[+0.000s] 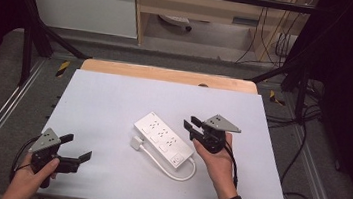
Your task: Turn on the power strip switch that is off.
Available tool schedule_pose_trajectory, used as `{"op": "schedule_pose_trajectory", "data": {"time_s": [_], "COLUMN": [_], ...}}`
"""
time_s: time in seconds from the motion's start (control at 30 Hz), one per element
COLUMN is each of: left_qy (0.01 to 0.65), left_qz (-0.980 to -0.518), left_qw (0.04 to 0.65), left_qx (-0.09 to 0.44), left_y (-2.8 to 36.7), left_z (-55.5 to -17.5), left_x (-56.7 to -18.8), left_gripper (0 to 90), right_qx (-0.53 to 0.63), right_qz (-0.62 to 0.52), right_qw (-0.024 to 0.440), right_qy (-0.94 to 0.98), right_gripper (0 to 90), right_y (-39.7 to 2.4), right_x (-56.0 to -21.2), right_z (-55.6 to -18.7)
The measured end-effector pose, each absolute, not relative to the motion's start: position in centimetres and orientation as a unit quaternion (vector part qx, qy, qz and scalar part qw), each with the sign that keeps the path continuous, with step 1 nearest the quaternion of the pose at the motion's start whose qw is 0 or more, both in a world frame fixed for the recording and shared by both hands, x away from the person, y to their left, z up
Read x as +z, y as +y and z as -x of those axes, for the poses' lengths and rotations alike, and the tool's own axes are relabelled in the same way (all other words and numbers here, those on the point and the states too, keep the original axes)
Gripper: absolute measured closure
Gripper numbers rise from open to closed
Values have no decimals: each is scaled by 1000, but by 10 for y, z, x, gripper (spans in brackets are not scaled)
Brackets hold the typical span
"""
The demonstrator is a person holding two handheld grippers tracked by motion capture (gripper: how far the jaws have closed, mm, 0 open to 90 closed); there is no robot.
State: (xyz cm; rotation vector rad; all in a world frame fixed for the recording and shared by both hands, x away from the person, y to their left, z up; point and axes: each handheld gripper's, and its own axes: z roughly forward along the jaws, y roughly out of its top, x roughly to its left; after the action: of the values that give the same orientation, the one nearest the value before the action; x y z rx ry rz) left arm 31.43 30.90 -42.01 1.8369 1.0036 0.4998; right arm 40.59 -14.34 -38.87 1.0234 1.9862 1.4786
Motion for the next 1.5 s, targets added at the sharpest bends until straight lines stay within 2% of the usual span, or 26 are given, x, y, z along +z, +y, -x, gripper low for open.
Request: {"op": "schedule_pose_trajectory", "data": {"time_s": [0.2,0.37,0.63,0.7,0.73,0.8,0.83,0.9,1.03,1.5], "left_qy": [411,410,411,412,412,411,410,411,413,413], "left_qz": [-751,-752,-752,-752,-751,-751,-752,-752,-749,-749], "left_qw": [475,475,473,473,474,474,474,473,476,475], "left_qx": [204,204,202,203,205,205,205,205,205,205], "left_y": [309,310,308,308,308,308,308,308,309,310], "left_z": [-314,-314,-314,-314,-315,-314,-314,-314,-314,-314], "left_x": [-420,-420,-420,-420,-420,-420,-420,-420,-420,-420], "left_gripper": [57,57,57,57,57,57,57,57,57,57], "right_qx": [538,538,534,534,534,535,532,531,527,527], "right_qz": [-377,-385,-414,-417,-422,-425,-430,-432,-435,-439], "right_qw": [234,241,241,242,248,250,251,255,269,281], "right_qy": [716,710,697,694,689,687,685,683,679,671], "right_gripper": [589,511,275,252,190,160,91,57,21,25], "right_y": [-147,-153,-166,-168,-172,-173,-176,-178,-180,-200], "right_x": [-386,-382,-377,-377,-376,-376,-374,-372,-368,-362], "right_z": [-406,-407,-407,-407,-407,-407,-408,-409,-409,-403]}}
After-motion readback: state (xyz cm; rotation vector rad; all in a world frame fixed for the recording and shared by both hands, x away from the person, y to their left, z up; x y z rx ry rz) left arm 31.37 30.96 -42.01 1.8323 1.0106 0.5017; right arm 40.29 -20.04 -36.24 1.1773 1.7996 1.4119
